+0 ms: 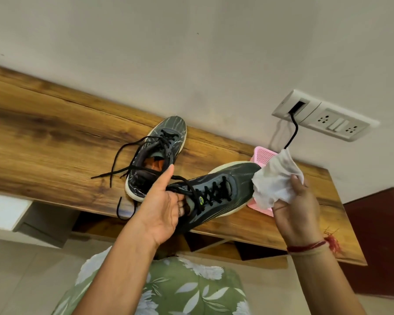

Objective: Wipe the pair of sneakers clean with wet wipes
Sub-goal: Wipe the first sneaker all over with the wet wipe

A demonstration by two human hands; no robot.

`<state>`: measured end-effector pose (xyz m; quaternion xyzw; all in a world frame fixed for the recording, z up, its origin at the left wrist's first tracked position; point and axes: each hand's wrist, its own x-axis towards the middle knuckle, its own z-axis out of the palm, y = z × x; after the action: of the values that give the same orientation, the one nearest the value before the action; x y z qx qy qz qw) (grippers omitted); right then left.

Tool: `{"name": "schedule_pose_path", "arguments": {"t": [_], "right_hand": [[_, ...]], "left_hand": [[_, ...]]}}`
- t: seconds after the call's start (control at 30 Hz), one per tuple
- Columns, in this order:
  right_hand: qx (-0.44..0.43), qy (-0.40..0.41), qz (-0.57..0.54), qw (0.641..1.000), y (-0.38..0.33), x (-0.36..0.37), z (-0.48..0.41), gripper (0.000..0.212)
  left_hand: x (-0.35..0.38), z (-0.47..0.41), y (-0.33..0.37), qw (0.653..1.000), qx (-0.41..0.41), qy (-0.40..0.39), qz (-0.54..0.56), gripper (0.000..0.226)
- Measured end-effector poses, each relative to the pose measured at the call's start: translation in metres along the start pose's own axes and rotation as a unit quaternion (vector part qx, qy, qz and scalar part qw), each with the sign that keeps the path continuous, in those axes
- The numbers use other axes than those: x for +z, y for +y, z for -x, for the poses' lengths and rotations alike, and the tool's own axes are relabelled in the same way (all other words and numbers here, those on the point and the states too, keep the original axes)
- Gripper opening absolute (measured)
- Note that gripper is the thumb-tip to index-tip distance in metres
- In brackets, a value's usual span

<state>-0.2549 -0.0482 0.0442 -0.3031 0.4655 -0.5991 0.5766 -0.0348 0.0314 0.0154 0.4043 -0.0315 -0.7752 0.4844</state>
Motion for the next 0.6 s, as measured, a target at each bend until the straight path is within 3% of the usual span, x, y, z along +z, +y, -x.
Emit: {"name": "schedule_pose_path", "arguments": {"t": [0.1,0.17,0.37,0.43,0.5,0.53,0.6], "right_hand": [[-0.091,0.038,0.122,0.988,0.016,0.002,0.006,0.031],[-0.099,0.048,0.137,0.985,0.028,0.0,0.009,0.031],[0.045,0.096,-0.097,0.99,0.008,-0.023,-0.003,0.041],[0.06,0.076,-0.098,0.99,-0.003,-0.026,-0.004,0.042],[0.081,0.042,-0.1,0.991,-0.009,-0.028,-0.003,0.025],[0.092,0.023,-0.099,0.99,-0.01,-0.03,-0.002,0.033],[0.109,-0.012,-0.1,0.989,-0.01,-0.029,0.001,0.028]], "left_hand": [[0.003,-0.006,-0.01,0.998,0.012,0.067,0.004,0.059],[0.002,-0.011,-0.018,0.994,0.008,0.106,0.021,0.047],[-0.001,-0.02,-0.032,0.993,-0.001,0.116,0.006,0.026],[-0.002,-0.021,-0.033,0.994,-0.015,0.108,0.008,0.025],[-0.005,-0.021,-0.032,0.995,-0.029,0.093,0.038,0.023],[-0.007,-0.021,-0.031,0.994,-0.032,0.088,0.057,0.022],[-0.011,-0.022,-0.031,0.992,-0.028,0.089,0.085,0.025]]}}
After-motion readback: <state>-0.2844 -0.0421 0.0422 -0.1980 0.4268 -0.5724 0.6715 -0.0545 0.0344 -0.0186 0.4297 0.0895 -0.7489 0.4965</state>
